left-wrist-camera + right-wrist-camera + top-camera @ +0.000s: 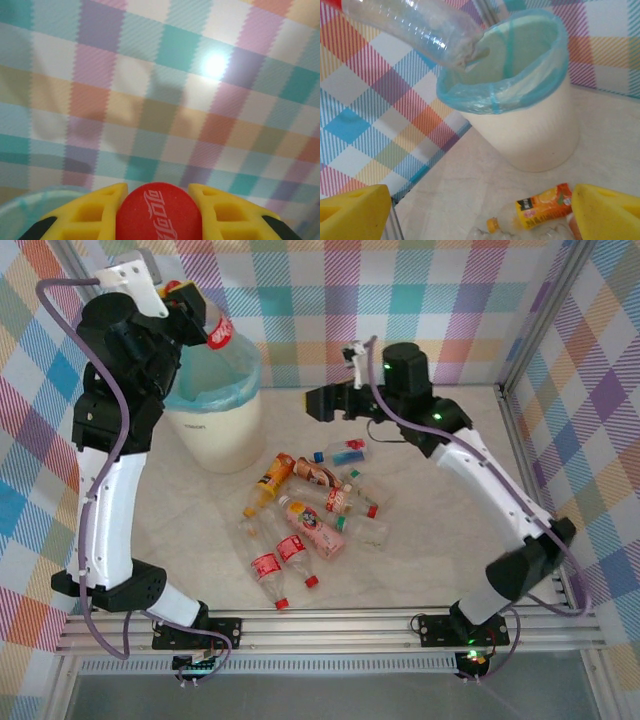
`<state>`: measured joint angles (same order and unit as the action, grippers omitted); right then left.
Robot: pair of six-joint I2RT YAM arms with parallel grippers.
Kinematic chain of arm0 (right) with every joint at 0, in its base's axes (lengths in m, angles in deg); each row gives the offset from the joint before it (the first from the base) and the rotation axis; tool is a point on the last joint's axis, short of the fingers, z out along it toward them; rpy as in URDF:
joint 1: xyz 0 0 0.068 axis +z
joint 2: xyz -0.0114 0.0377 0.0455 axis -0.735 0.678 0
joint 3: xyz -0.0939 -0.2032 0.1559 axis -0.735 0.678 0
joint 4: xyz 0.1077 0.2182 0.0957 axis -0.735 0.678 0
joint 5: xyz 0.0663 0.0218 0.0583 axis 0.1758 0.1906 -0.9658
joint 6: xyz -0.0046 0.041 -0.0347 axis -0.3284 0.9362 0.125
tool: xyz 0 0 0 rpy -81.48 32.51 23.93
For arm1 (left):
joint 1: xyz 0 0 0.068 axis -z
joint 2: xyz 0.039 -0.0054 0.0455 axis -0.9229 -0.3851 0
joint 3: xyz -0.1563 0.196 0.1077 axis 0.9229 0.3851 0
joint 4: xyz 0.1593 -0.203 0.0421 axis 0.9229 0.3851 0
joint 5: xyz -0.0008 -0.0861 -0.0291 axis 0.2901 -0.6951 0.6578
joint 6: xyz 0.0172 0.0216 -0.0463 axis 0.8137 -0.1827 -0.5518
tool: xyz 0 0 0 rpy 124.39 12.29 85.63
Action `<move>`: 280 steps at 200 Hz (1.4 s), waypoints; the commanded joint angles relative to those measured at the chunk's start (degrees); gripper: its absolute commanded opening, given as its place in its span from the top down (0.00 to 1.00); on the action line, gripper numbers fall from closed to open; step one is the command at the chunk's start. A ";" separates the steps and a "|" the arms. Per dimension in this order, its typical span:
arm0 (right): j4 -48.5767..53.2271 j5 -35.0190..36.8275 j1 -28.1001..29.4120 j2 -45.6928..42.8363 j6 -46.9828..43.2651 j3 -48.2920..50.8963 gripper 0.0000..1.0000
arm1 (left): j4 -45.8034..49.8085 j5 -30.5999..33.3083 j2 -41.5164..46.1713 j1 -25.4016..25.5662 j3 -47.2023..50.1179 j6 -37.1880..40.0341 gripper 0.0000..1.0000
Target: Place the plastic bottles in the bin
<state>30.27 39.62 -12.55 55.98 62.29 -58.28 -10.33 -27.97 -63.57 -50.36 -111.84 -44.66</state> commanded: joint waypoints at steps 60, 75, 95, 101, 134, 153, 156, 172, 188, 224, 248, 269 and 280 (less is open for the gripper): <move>7.37 -1.82 10.07 18.37 -3.04 -17.13 0.09 | -2.40 0.18 -12.45 -13.94 -9.69 -2.82 1.00; 9.52 -1.44 10.88 20.98 -2.82 -19.49 0.09 | -1.13 -1.07 -15.41 -14.85 -9.67 -3.34 1.00; 10.70 -1.46 11.72 22.83 -1.94 -20.03 0.09 | -0.19 -4.17 -19.55 -15.56 -9.41 -3.61 1.00; 11.05 -1.95 11.94 23.10 -1.64 -19.84 0.09 | -0.05 -5.22 -20.85 -15.53 -9.54 -3.61 1.00; 11.59 -1.10 12.86 22.37 -2.02 -15.38 0.09 | 0.38 -12.08 -26.47 -15.59 -9.91 -3.77 1.00; 10.78 -0.89 12.87 22.05 -1.17 -12.59 0.08 | 1.71 -14.15 -28.94 -15.58 -9.93 -3.43 1.00; 10.84 -0.91 12.87 22.10 -1.08 -12.51 0.08 | 2.05 -14.16 -29.27 -15.56 -9.87 -3.43 1.00; 11.74 -0.85 12.96 22.66 -0.82 -12.31 0.08 | 4.39 -13.80 -31.20 -15.59 -9.94 -3.07 1.00; 12.85 -0.84 12.96 22.91 -0.57 -12.60 0.08 | 7.19 -12.28 -32.98 -15.57 -10.30 -2.61 1.00; 13.17 -0.02 13.19 21.66 -0.18 -10.17 0.08 | 12.98 -10.94 -35.34 -15.54 -10.73 -1.79 1.00; 12.90 0.55 13.31 20.44 0.12 -7.89 0.08 | 14.39 -11.07 -35.95 -15.54 -10.64 -1.76 0.97; 12.93 0.73 13.31 18.57 0.16 -5.78 0.08 | 14.13 -11.06 -35.33 -15.55 -10.72 -1.51 0.78; 12.37 0.90 13.31 17.28 0.47 -4.24 0.08 | 13.97 -10.72 -34.94 -15.67 -10.73 -1.50 0.71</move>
<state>42.62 40.02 0.37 78.52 61.77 -64.88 3.24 -39.38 -99.59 -65.35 -120.95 -46.85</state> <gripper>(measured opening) 0.921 0.283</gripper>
